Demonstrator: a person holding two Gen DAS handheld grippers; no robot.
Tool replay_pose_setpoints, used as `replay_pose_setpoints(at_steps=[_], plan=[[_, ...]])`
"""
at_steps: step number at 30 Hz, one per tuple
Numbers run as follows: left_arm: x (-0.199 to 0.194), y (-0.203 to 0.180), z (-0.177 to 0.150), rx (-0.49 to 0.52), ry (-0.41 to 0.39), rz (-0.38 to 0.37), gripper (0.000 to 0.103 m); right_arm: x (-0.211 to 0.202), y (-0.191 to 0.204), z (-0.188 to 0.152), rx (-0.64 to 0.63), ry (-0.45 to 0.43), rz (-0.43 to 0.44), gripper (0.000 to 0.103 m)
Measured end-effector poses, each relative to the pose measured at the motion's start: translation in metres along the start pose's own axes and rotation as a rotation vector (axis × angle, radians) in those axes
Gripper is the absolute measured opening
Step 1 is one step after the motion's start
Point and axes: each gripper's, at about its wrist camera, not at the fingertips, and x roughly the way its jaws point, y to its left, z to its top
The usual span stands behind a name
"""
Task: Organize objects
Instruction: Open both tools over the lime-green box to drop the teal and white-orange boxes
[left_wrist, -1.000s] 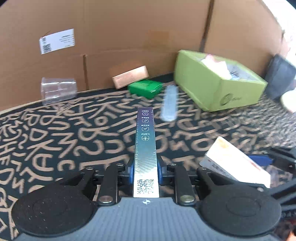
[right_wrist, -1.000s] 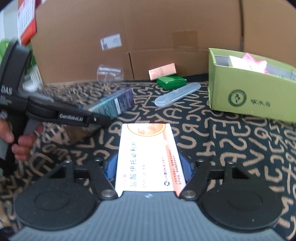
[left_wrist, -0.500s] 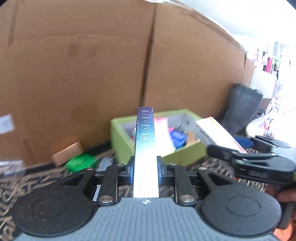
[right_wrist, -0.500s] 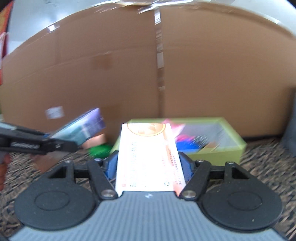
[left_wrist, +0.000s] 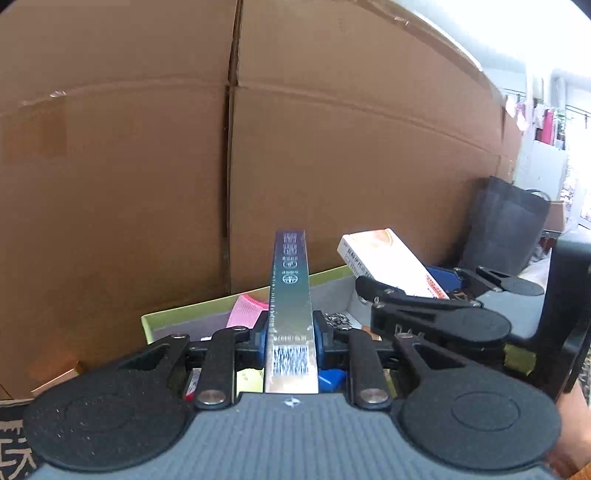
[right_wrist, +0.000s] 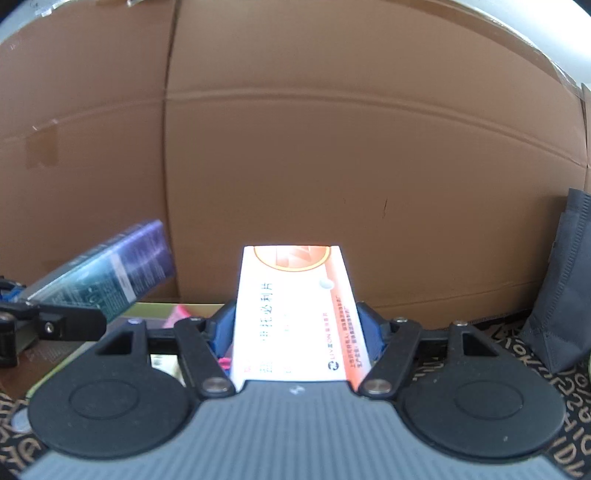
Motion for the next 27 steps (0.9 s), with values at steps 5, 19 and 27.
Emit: replay_pose_setpoints(at_steps=[5, 19, 27], plan=[[0.013, 0.008, -0.012, -0.022, 0.001, 0.002, 0.078, 0.026, 0.003, -0.020, -0.105, 0.083, -0.031, 0.082], [-0.121, 0.043, -0.094, -0.091, -0.102, 0.073, 0.093, -0.115, 0.067, -0.090, 0.050, -0.076, 0.124, 0.103], [-0.163, 0.077, -0.137, -0.149, -0.030, 0.150, 0.096, -0.147, 0.126, -0.106, -0.014, 0.043, 0.256, 0.103]])
